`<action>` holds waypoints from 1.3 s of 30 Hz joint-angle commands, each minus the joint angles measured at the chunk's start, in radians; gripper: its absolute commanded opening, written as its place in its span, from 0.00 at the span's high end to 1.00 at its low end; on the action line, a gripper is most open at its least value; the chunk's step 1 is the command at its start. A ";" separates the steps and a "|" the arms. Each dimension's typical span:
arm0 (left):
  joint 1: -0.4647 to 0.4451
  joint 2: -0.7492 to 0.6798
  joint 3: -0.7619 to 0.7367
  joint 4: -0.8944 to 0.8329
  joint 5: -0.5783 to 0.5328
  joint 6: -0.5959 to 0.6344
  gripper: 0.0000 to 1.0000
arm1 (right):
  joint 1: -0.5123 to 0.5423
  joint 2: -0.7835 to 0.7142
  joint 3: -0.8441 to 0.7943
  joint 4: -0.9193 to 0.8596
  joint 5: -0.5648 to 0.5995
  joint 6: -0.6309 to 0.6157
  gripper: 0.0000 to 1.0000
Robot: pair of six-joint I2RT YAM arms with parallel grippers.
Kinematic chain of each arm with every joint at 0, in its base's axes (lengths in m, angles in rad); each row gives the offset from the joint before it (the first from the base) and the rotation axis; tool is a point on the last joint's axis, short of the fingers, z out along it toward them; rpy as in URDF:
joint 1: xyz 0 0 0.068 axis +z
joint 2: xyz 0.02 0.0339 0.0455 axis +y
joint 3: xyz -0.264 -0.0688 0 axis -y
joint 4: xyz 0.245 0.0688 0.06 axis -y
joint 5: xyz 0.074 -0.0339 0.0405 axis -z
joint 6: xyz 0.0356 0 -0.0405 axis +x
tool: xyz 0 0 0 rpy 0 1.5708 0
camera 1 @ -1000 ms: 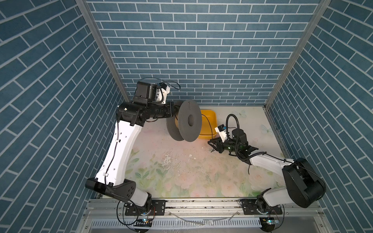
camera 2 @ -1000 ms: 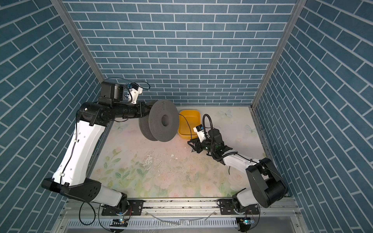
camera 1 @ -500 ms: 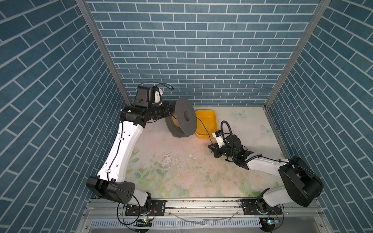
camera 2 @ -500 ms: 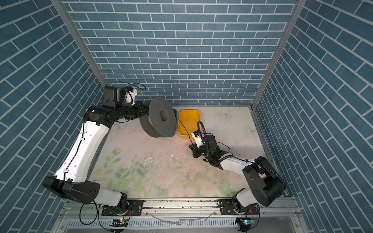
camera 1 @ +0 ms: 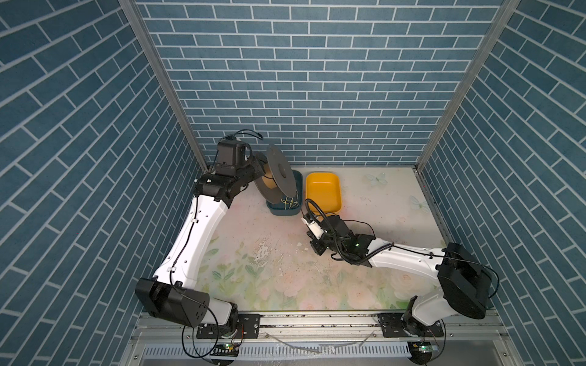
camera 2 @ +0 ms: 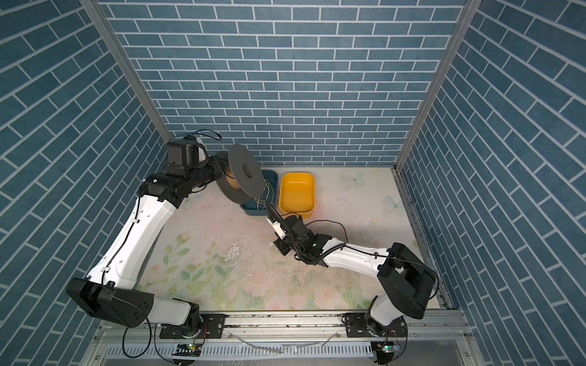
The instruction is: Wrap the cables
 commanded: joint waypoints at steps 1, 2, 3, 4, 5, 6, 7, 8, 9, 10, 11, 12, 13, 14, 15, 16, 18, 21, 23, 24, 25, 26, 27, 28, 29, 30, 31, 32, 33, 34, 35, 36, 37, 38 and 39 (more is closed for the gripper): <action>-0.003 0.018 0.017 0.150 -0.098 -0.020 1.00 | 0.064 0.011 0.092 -0.106 0.096 -0.096 1.00; -0.012 0.022 0.012 0.153 -0.121 -0.009 1.00 | 0.078 0.011 0.111 -0.122 0.112 -0.107 1.00; -0.019 0.026 0.005 0.156 -0.146 0.005 1.00 | 0.093 0.007 0.132 -0.136 0.130 -0.121 1.00; -0.028 0.032 -0.002 0.156 -0.167 0.018 1.00 | 0.103 0.004 0.149 -0.146 0.141 -0.129 1.00; -0.037 0.035 -0.007 0.155 -0.188 0.030 1.00 | 0.109 0.000 0.168 -0.157 0.148 -0.137 1.00; -0.050 0.037 -0.012 0.154 -0.218 0.047 1.00 | 0.113 -0.006 0.191 -0.171 0.157 -0.144 1.00; -0.066 0.041 -0.018 0.150 -0.246 0.066 1.00 | 0.116 -0.010 0.217 -0.191 0.169 -0.147 1.00; -0.080 0.048 -0.018 0.140 -0.270 0.086 1.00 | 0.118 -0.012 0.245 -0.210 0.180 -0.152 1.00; -0.100 0.057 -0.015 0.120 -0.306 0.109 1.00 | 0.118 -0.015 0.275 -0.235 0.190 -0.161 1.00; -0.119 0.065 -0.011 0.102 -0.340 0.132 1.00 | 0.117 -0.017 0.301 -0.251 0.208 -0.170 1.00; -0.132 0.070 -0.012 0.090 -0.361 0.147 1.00 | 0.118 -0.019 0.322 -0.263 0.224 -0.178 1.00; -0.147 0.074 -0.015 0.078 -0.377 0.162 1.00 | 0.117 -0.019 0.346 -0.274 0.247 -0.187 1.00; -0.159 0.078 -0.016 0.066 -0.391 0.178 1.00 | 0.118 -0.016 0.371 -0.288 0.273 -0.193 1.00; -0.175 0.082 -0.016 0.053 -0.413 0.197 1.00 | 0.118 -0.011 0.394 -0.301 0.296 -0.197 1.00; -0.194 0.085 -0.013 0.035 -0.442 0.221 1.00 | 0.115 -0.005 0.421 -0.319 0.316 -0.204 1.00; -0.215 0.088 -0.011 0.022 -0.468 0.242 1.00 | 0.115 0.003 0.445 -0.336 0.332 -0.212 1.00; -0.252 0.096 0.002 -0.022 -0.504 0.275 1.00 | 0.112 0.018 0.482 -0.350 0.374 -0.230 1.00; -0.293 0.109 0.030 -0.110 -0.519 0.308 1.00 | 0.085 0.037 0.536 -0.380 0.414 -0.227 1.00; -0.313 0.111 0.042 -0.160 -0.512 0.323 1.00 | 0.061 0.041 0.555 -0.387 0.428 -0.217 1.00; -0.319 0.109 0.045 -0.184 -0.502 0.326 1.00 | 0.049 0.041 0.561 -0.389 0.431 -0.213 1.00; -0.327 0.106 0.046 -0.204 -0.494 0.331 1.00 | 0.034 0.044 0.571 -0.394 0.433 -0.206 1.00; -0.334 0.102 0.045 -0.217 -0.481 0.336 1.00 | 0.019 0.047 0.581 -0.404 0.434 -0.195 1.00; -0.339 0.098 0.043 -0.231 -0.466 0.344 1.00 | 0.003 0.053 0.597 -0.419 0.437 -0.181 1.00; -0.347 0.095 0.040 -0.245 -0.453 0.350 1.00 | -0.013 0.058 0.610 -0.434 0.441 -0.168 1.00; -0.353 0.094 0.038 -0.257 -0.437 0.359 1.00 | -0.029 0.061 0.619 -0.443 0.444 -0.158 1.00; -0.359 0.094 0.040 -0.272 -0.422 0.370 1.00 | -0.046 0.065 0.627 -0.450 0.441 -0.147 1.00; -0.366 0.094 0.041 -0.287 -0.399 0.385 1.00 | -0.063 0.068 0.632 -0.457 0.439 -0.136 1.00; -0.371 0.096 0.045 -0.302 -0.378 0.395 1.00 | -0.076 0.072 0.637 -0.464 0.438 -0.127 1.00; -0.377 0.099 0.053 -0.322 -0.361 0.407 1.00 | -0.090 0.076 0.641 -0.469 0.435 -0.120 1.00; -0.385 0.103 0.063 -0.344 -0.345 0.422 1.00 | -0.103 0.077 0.643 -0.471 0.431 -0.114 1.00; -0.390 0.109 0.072 -0.364 -0.332 0.435 1.00 | -0.114 0.080 0.643 -0.474 0.423 -0.112 1.00; -0.398 0.113 0.084 -0.384 -0.324 0.442 1.00 | -0.124 0.081 0.645 -0.478 0.416 -0.107 1.00; -0.404 0.115 0.092 -0.400 -0.316 0.453 1.00 | -0.133 0.082 0.644 -0.476 0.410 -0.103 1.00; -0.408 0.114 0.097 -0.407 -0.300 0.465 1.00 | -0.142 0.082 0.642 -0.476 0.403 -0.099 1.00; -0.410 0.110 0.099 -0.413 -0.290 0.468 1.00 | -0.150 0.084 0.640 -0.477 0.397 -0.095 1.00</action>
